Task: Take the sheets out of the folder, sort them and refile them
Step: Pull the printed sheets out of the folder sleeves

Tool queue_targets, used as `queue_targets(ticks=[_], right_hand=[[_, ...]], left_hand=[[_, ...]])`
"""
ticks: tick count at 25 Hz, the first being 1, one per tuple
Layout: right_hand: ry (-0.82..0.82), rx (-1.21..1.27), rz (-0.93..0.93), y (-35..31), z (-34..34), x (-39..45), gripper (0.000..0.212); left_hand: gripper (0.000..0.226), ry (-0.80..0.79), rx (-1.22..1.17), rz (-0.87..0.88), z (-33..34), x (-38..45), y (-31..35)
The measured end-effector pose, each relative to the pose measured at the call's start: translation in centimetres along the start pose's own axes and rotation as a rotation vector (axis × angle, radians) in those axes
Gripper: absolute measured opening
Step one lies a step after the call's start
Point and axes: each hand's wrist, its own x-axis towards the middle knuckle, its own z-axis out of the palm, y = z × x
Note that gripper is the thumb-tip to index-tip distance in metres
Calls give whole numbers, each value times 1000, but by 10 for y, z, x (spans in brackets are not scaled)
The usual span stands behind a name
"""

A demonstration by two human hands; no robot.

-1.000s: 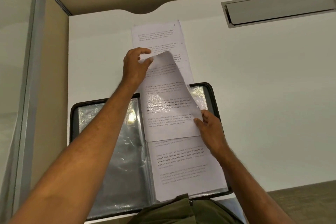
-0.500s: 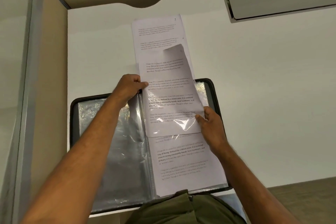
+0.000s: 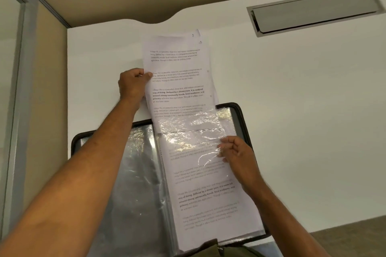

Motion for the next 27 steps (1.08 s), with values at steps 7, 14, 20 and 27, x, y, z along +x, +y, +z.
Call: queue_targets(ticks=[7, 14, 20, 27], right_hand=[[0, -34, -13, 2, 1, 5, 14], [9, -57, -8, 0, 1, 3, 13], [13, -60, -15, -2, 2, 2, 14], [-47, 13, 35, -9, -3, 0, 14]], left_hand=[[15, 77, 28, -33, 14, 37, 10], [20, 101, -12, -66, 19, 45, 7], [23, 80, -50, -61, 16, 35, 4], [20, 49, 195, 192, 0, -23, -14]])
